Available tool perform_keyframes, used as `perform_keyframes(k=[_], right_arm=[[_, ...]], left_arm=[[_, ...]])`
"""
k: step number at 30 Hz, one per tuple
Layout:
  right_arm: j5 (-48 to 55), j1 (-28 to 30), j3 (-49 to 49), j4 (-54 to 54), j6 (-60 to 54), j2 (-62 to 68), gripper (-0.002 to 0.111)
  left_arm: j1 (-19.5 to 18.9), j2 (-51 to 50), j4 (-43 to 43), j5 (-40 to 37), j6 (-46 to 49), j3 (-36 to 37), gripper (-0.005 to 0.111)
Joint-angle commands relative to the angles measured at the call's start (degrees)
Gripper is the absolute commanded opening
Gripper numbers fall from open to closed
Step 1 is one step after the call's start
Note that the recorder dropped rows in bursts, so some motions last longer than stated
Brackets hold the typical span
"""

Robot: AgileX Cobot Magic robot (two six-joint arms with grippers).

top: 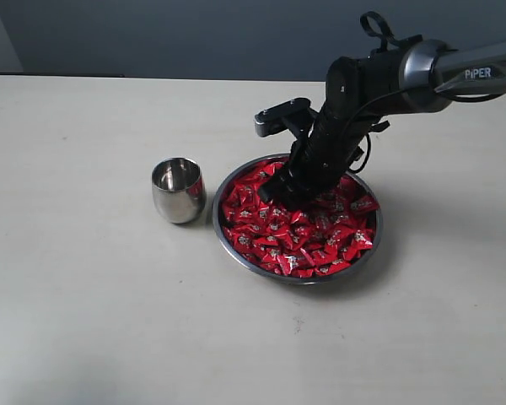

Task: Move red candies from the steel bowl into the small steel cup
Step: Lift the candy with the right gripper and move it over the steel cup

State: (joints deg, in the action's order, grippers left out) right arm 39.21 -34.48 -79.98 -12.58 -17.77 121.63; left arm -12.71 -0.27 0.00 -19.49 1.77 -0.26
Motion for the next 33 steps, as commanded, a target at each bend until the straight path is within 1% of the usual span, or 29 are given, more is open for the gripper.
perform_keyframes(k=[1,3,20,27,30,33], right_arm=[[0.8,0.0,-0.3,0.6,0.1,-0.4,0.005],[0.8,0.0,-0.3,0.6,0.1,-0.5,-0.001],[0.4,0.0,-0.4,0.6,0.1,-5.7,-0.001],[-1.8,0.0,-0.6,0.4,0.1,-9.9,-0.001],[-1.9,0.0,-2.5,-1.5,0.1,-11.2,-0.001],[-2.3,0.0,-5.4,-6.5,-1.2,-11.1,-0.001]], left_arm=[[0.3,0.3,0.3,0.6,-0.1,0.3,0.000],[0.3,0.3,0.3,0.6,-0.1,0.3,0.000],[0.3,0.3,0.3,0.6,-0.1,0.3,0.000],[0.3,0.3,0.3,0.6,-0.1,0.3,0.000],[0.3,0.3,0.3,0.6,-0.1,0.3,0.000],[0.3,0.3,0.3,0.6,-0.1,0.3,0.000]])
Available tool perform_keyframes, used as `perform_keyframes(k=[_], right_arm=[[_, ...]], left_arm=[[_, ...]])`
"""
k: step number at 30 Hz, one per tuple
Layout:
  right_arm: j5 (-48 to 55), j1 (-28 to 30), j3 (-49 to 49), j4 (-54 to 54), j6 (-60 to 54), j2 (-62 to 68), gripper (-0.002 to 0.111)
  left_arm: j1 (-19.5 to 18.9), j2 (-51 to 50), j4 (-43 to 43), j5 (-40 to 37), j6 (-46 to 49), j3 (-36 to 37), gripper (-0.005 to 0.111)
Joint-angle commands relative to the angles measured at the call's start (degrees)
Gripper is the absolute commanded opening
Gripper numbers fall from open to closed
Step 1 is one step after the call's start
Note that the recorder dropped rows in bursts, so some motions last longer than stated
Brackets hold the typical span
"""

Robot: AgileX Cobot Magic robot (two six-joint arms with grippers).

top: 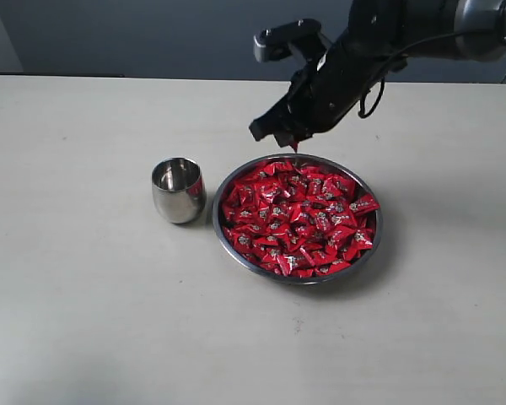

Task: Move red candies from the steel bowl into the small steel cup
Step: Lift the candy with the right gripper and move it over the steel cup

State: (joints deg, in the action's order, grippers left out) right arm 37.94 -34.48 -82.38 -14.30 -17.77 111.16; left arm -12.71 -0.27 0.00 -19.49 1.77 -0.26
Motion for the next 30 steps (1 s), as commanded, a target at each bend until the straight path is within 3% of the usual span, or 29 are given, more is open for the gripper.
perform_keyframes(k=[1,9,20,30], right_arm=[[-1.3,0.0,-3.7,-6.6,-2.2,-0.6,-0.001],[-2.1,-0.5,-8.6,-24.8,-17.8,0.0,-0.001],[4.5,-6.3,-21.9,-24.5,-17.8,11.8,-0.001],[6.8,-8.0,-23.1,-21.4,-15.0,15.7,-0.001]], left_arm=[[0.3,0.3,0.3,0.6,-0.1,0.3,0.000],[0.3,0.3,0.3,0.6,-0.1,0.3,0.000],[0.3,0.3,0.3,0.6,-0.1,0.3,0.000],[0.3,0.3,0.3,0.6,-0.1,0.3,0.000]])
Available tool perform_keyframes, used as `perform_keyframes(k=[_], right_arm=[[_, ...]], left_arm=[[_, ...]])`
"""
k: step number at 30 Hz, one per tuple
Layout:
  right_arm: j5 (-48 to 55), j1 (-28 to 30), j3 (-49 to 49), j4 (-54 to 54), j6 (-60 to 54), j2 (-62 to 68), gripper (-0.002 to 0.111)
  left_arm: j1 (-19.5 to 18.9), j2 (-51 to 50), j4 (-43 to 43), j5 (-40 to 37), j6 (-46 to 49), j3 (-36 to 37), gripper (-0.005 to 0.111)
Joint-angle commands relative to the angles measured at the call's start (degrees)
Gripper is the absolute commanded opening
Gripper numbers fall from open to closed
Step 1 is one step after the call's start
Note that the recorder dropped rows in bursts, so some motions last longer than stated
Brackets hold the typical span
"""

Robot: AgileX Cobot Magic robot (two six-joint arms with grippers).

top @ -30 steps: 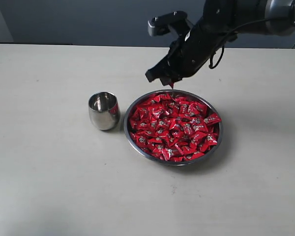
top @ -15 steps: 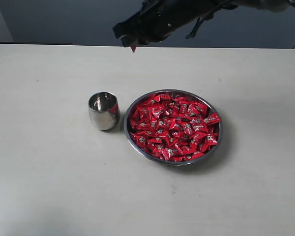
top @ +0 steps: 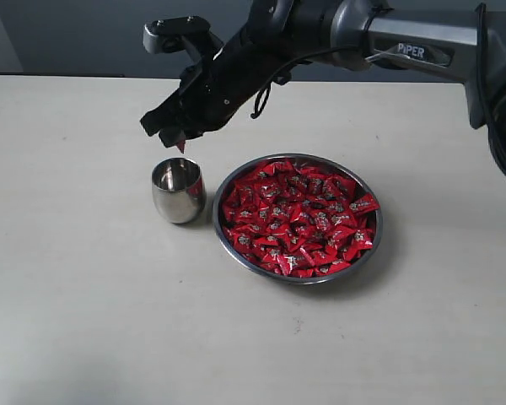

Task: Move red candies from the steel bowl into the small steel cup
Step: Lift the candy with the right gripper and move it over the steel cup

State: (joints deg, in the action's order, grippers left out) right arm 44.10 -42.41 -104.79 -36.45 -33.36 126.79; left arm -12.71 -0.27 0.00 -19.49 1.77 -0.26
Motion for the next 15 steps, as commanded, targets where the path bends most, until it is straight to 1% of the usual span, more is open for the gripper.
perform_keyframes(k=[1,10,15], right_arm=[[0.7,-0.1,-0.7,0.8,0.6,0.0,-0.001],[4.6,-0.1,-0.7,1.2,0.6,2.1,-0.001],[5.0,-0.1,-0.7,1.3,0.5,2.4,-0.001]], left_arm=[[0.3,0.3,0.3,0.6,-0.1,0.3,0.000],[0.3,0.3,0.3,0.6,-0.1,0.3,0.000],[0.3,0.3,0.3,0.6,-0.1,0.3,0.000]])
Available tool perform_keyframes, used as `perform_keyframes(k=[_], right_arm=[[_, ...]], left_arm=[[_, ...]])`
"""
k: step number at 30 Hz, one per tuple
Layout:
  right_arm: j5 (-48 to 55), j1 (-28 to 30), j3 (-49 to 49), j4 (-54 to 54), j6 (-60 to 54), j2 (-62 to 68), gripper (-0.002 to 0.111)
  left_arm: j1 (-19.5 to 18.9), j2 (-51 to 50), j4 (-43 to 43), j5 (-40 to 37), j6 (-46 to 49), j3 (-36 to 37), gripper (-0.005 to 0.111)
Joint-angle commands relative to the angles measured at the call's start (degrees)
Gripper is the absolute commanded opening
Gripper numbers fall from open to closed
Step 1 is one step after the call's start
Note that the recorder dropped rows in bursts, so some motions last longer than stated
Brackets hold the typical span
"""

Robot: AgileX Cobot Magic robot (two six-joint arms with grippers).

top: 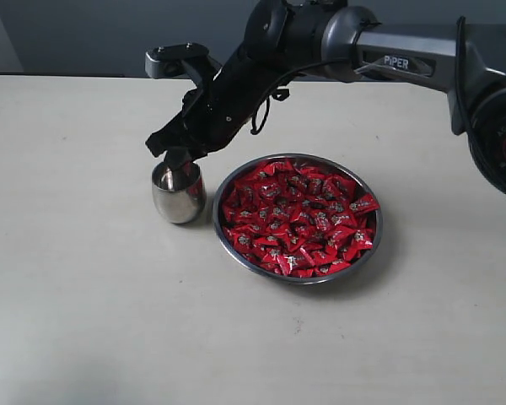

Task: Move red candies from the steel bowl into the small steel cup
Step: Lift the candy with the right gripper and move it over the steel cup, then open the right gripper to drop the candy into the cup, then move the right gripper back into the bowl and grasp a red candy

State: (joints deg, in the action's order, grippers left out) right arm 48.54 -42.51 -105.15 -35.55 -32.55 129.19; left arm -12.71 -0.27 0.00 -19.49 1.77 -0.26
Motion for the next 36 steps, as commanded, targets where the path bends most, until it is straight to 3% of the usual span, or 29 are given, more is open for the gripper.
perform_keyframes(k=[1,7,9,11,13,21,26,36], right_arm=[[0.5,0.0,-0.3,0.4,-0.3,0.0,-0.001],[0.2,0.0,-0.3,0.6,-0.3,0.0,0.004],[0.2,0.0,-0.3,0.6,-0.3,0.1,0.014],[0.2,0.0,-0.3,0.1,-0.3,0.1,0.036],[0.2,0.0,-0.3,-0.4,-0.3,0.1,0.042],[-1.9,0.8,-0.3,0.5,-0.3,-2.2,0.042],[-4.1,5.3,-0.3,4.6,3.4,-6.9,0.042],[8.5,13.9,0.4,21.4,14.4,-9.6,0.042]], left_arm=[[0.3,0.3,0.3,0.6,-0.1,0.3,0.000],[0.3,0.3,0.3,0.6,-0.1,0.3,0.000],[0.3,0.3,0.3,0.6,-0.1,0.3,0.000],[0.3,0.3,0.3,0.6,-0.1,0.3,0.000],[0.3,0.3,0.3,0.6,-0.1,0.3,0.000],[0.3,0.3,0.3,0.6,-0.1,0.3,0.000],[0.3,0.3,0.3,0.6,-0.1,0.3,0.000],[0.3,0.3,0.3,0.6,-0.1,0.3,0.000]])
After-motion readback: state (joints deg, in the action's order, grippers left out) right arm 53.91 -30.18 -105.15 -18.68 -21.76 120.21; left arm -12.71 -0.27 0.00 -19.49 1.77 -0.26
